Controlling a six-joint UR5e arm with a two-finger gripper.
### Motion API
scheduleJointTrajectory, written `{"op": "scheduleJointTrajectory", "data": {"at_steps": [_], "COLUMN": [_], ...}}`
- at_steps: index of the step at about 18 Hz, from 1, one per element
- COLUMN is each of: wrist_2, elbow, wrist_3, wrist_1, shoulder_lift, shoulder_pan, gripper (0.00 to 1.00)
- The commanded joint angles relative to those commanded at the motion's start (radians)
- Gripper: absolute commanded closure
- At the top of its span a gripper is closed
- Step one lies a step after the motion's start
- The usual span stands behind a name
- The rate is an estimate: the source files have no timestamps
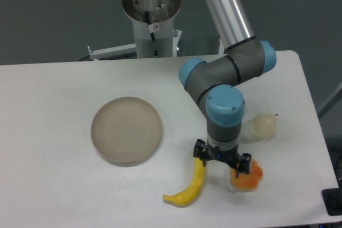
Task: Pick up the banana from the table
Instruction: 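Move the open gripper over the yellow banana's stem end, then lower the gripper onto the banana and close the fingers on it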
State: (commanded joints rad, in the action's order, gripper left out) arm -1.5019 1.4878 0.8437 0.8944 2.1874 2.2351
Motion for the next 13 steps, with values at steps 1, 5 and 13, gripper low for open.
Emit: {"op": "scheduleJointTrajectory", "data": {"at_steps": [1,5,13], "wrist_2": [0.0,0.0,0.0], "elbow": [-0.001,-0.004,-0.011], "wrist_3": [-0.002,-0.029,-0.081], "wrist_1": [-0.005,-0.041,-0.107], "shoulder_lift": [0.012,0.035,0.081], "shoulder_pan": [-0.006,-0.017,-0.032], "gripper": [0.0,0.0,0.0]}}
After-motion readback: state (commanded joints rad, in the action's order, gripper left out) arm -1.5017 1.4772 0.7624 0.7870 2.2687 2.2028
